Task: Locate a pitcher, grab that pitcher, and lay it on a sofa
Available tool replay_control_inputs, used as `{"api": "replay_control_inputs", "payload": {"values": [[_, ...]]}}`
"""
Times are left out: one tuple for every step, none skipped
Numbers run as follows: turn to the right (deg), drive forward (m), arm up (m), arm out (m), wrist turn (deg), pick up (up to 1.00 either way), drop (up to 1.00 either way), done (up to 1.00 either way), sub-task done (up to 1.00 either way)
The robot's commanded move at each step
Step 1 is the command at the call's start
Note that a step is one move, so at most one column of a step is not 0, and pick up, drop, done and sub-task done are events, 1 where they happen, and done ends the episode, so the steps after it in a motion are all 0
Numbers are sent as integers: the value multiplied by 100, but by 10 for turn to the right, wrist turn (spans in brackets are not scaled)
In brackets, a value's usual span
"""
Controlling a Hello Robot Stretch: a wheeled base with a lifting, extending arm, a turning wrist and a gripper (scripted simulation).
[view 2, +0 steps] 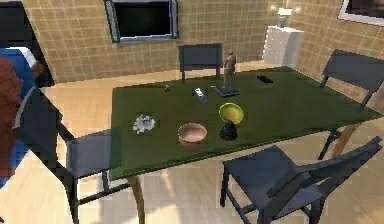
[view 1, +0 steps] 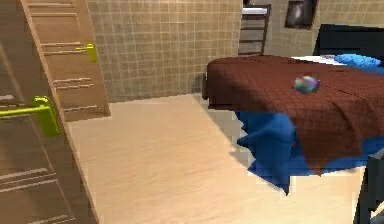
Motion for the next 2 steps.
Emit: {"api": "replay_control_inputs", "payload": {"values": [[0,70,0,0,0,0,0,0,0],[-300,0,0,0,0,0,0,0,0]]}}
